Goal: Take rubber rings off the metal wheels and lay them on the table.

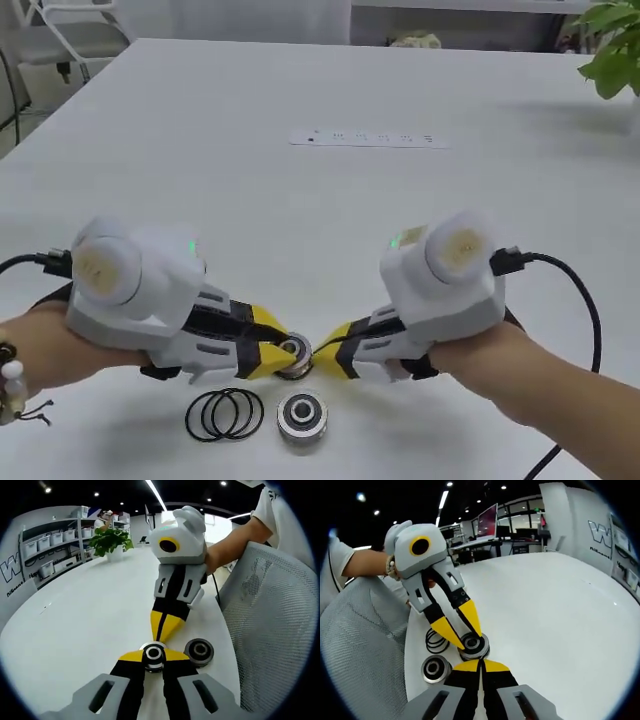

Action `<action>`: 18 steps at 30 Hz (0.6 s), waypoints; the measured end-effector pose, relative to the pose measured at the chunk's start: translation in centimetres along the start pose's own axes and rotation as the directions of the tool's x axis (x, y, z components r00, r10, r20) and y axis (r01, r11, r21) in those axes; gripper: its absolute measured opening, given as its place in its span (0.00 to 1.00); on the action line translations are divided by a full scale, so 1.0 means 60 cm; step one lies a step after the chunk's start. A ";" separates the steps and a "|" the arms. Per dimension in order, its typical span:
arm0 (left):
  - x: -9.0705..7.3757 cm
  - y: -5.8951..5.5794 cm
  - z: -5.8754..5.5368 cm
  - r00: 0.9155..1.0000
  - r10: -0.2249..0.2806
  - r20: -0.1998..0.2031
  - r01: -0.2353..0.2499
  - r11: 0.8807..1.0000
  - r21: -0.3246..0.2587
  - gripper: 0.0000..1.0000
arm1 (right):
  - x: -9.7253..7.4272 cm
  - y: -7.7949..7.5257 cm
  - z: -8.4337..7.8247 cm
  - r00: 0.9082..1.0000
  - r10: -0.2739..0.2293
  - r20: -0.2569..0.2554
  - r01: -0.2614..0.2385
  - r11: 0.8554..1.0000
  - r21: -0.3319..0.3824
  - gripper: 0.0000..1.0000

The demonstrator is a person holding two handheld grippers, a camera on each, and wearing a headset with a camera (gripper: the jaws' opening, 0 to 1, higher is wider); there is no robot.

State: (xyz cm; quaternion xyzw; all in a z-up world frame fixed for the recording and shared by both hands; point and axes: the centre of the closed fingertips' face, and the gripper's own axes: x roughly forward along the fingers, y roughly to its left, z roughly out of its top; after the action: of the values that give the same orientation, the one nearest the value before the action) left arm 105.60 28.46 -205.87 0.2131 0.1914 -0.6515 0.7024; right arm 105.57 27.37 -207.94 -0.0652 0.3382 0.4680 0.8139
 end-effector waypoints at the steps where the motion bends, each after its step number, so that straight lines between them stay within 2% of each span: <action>1: 0.000 0.000 0.000 1.000 0.001 0.003 -0.001 1.000 -0.001 0.07 | -0.002 -0.001 0.001 1.000 0.002 0.007 -0.002 1.000 0.021 0.00; 3: 0.000 0.000 -0.001 1.000 0.003 0.010 -0.003 1.000 -0.003 0.07 | -0.007 -0.004 0.009 0.999 0.010 0.044 -0.014 0.996 0.088 0.00; 5: 0.000 0.000 -0.001 1.000 0.003 0.017 -0.003 1.000 -0.001 0.07 | -0.011 -0.004 0.020 0.996 0.021 0.090 -0.036 0.986 0.165 0.00; 6: 0.000 0.000 -0.001 1.000 0.001 0.022 -0.001 1.000 0.002 0.07 | -0.012 -0.001 0.018 0.996 0.033 0.087 -0.050 0.979 0.198 0.00; 8: 0.000 0.001 -0.001 1.000 -0.004 0.029 0.004 1.000 0.001 0.07 | -0.011 -0.002 0.017 0.996 0.028 0.083 -0.043 0.983 0.179 0.00; 11: 0.001 0.000 -0.001 0.999 -0.006 0.043 0.006 1.000 0.005 0.07 | -0.011 0.002 0.021 0.994 0.045 0.098 -0.066 0.973 0.221 0.00; 15: 0.001 0.000 -0.001 0.999 -0.004 0.049 0.003 1.000 0.011 0.07 | -0.012 0.005 0.023 0.993 0.048 0.104 -0.071 0.969 0.235 0.00; 18: 0.002 0.000 -0.001 0.999 -0.005 0.049 0.005 1.000 0.012 0.07 | -0.011 0.011 0.026 0.993 0.049 0.103 -0.071 0.974 0.215 0.00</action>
State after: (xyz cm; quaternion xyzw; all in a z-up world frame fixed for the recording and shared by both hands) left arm 105.62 28.38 -205.96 0.2009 0.1707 -0.6595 0.7039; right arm 105.58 27.91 -206.21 0.0575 0.3494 0.4551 0.8170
